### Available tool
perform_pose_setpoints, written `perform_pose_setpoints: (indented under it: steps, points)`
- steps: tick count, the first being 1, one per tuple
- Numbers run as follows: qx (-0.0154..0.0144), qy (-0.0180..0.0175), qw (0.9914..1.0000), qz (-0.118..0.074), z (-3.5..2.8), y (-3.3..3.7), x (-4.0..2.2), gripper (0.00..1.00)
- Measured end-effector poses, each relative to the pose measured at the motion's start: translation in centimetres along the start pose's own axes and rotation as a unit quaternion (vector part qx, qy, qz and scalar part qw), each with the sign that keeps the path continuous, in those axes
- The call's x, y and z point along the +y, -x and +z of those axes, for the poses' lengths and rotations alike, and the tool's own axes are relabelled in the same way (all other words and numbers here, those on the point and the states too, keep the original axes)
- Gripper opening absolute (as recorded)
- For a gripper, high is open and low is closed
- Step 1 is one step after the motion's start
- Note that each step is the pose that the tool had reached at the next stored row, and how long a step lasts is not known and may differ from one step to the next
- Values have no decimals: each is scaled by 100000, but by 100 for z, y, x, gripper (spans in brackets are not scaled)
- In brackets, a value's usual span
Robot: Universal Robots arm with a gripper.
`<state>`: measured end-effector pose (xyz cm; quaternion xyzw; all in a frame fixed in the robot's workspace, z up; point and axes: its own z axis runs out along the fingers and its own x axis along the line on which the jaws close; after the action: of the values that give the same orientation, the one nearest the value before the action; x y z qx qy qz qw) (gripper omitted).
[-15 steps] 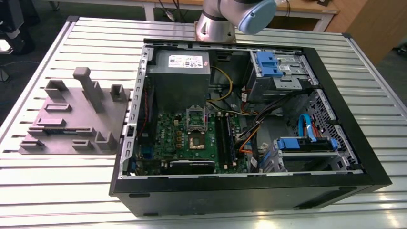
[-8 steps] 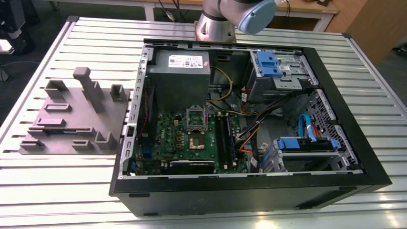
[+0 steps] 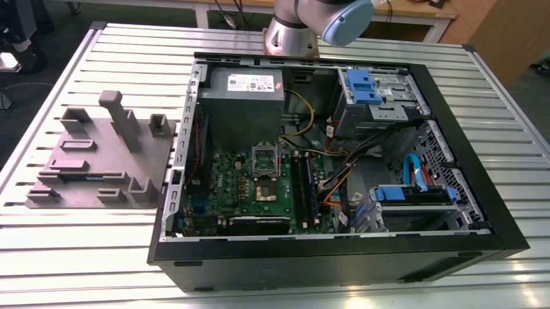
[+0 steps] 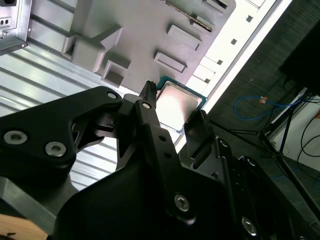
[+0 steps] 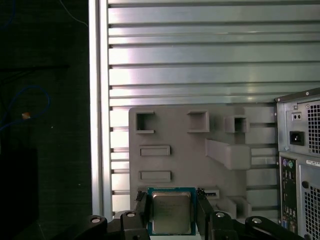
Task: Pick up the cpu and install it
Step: 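Pick up the cpu and move it towards the insertion slot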
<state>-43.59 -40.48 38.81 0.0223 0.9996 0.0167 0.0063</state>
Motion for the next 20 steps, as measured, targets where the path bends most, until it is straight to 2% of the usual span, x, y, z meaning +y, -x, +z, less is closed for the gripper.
perform_pose_setpoints:
  steps: [11,20]
  points:
    - [-6,4,100000,-1,-23,1,1,47]
    - [-7,5,100000,0,-22,55,3,47]
